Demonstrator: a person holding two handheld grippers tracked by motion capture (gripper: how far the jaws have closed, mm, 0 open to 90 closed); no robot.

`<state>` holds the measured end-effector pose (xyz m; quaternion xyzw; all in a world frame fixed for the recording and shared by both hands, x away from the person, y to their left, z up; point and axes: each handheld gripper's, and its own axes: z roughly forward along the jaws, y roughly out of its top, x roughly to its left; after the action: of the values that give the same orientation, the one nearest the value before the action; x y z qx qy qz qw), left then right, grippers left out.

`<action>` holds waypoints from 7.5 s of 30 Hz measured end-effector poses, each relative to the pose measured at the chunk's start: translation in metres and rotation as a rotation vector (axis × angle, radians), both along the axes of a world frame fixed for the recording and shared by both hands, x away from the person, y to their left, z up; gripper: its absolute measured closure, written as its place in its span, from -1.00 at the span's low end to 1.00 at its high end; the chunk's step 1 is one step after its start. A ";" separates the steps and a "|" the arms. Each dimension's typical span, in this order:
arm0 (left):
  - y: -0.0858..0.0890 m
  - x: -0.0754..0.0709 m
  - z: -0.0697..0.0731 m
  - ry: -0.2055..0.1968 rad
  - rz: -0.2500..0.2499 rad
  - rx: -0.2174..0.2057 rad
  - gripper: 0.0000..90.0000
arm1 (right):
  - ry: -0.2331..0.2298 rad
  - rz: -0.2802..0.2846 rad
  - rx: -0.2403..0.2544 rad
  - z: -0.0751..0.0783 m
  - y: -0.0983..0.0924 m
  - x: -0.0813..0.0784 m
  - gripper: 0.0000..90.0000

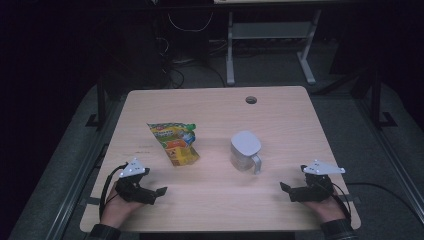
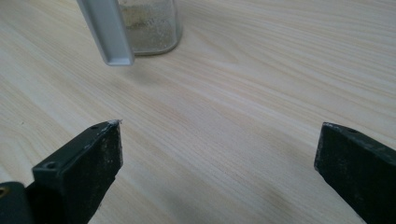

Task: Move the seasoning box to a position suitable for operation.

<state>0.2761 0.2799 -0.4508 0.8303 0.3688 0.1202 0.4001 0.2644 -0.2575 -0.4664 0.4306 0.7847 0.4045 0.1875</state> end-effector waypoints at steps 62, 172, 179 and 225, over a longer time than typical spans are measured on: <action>-0.003 -0.003 0.000 0.007 -0.011 -0.016 -1.00 | -0.010 0.171 0.132 0.058 0.060 0.036 -0.28; -0.004 -0.003 -0.003 0.021 -0.035 -0.011 -1.00 | -0.054 0.609 0.087 0.041 0.117 0.007 0.52; -0.005 -0.003 -0.004 0.023 -0.037 -0.008 -1.00 | -0.047 0.612 0.075 0.037 0.113 0.007 0.51; -0.004 -0.003 -0.004 0.028 -0.041 -0.012 -1.00 | 0.007 0.561 0.093 0.029 0.105 -0.012 0.99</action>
<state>0.2730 0.2759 -0.4546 0.8368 0.3582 0.0980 0.4023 0.2521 -0.1527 -0.4370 0.2060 0.8545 0.4746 0.0458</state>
